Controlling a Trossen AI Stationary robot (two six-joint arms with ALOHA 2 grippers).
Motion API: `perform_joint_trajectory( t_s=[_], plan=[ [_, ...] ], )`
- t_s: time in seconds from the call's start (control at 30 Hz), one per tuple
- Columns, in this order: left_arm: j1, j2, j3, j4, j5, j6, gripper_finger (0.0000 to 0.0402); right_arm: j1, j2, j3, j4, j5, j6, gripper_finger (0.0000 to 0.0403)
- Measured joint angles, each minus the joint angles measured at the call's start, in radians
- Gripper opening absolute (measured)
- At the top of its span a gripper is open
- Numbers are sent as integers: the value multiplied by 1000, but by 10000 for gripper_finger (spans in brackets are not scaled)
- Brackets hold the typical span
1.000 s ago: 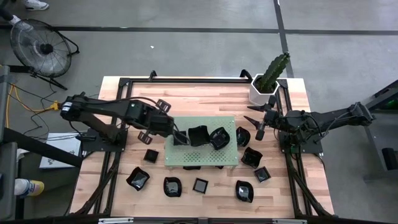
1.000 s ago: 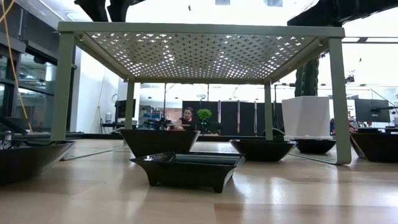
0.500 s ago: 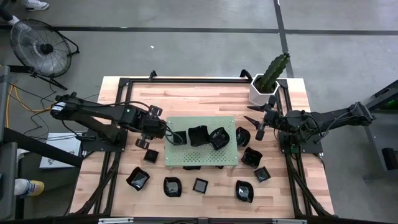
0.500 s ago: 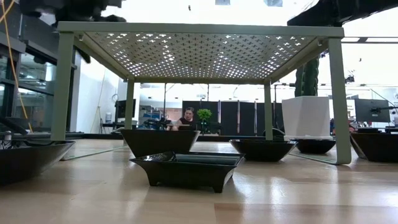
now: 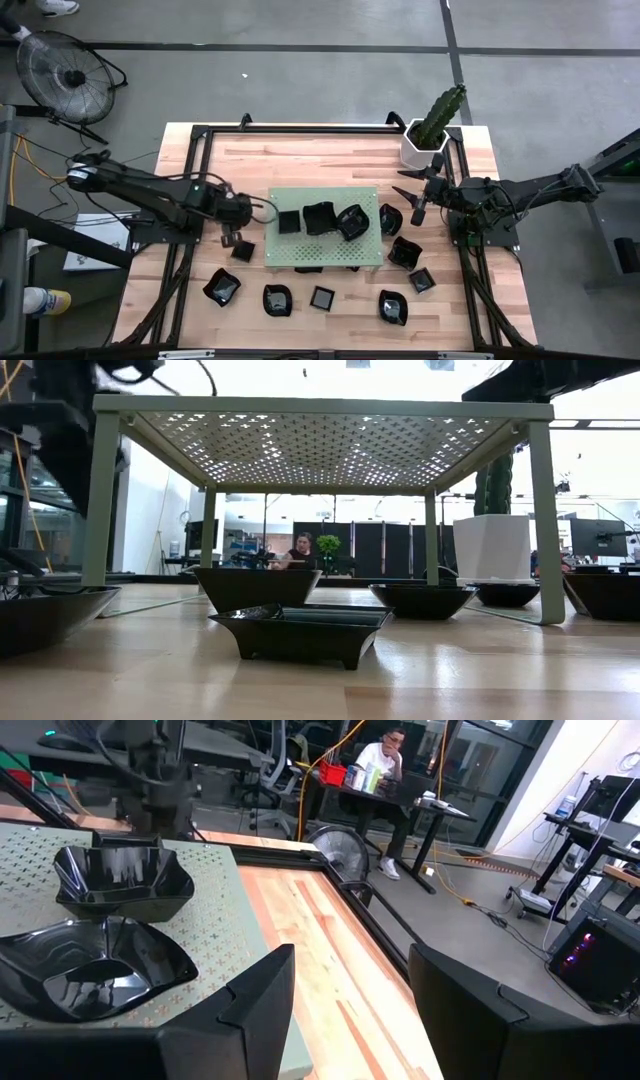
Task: Pick & Place Mini shaped plates
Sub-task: Stack the black square shaped plate on top of the black square shaped plate on the shelf
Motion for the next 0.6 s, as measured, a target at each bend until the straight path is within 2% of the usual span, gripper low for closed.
perform_joint_trajectory(
  t_s=[0.17, 0.5, 0.6],
  plan=[
    [-1, -27, -100, 110, 95, -127, 131, 0, 0, 0, 0, 0, 0, 193],
    [-3, -30, -146, 99, 195, -420, 131, 0, 0, 0, 0, 0, 0, 193],
    [-35, -27, -146, 84, 206, -523, 131, 0, 0, 0, 0, 0, 0, 193]
  ],
)
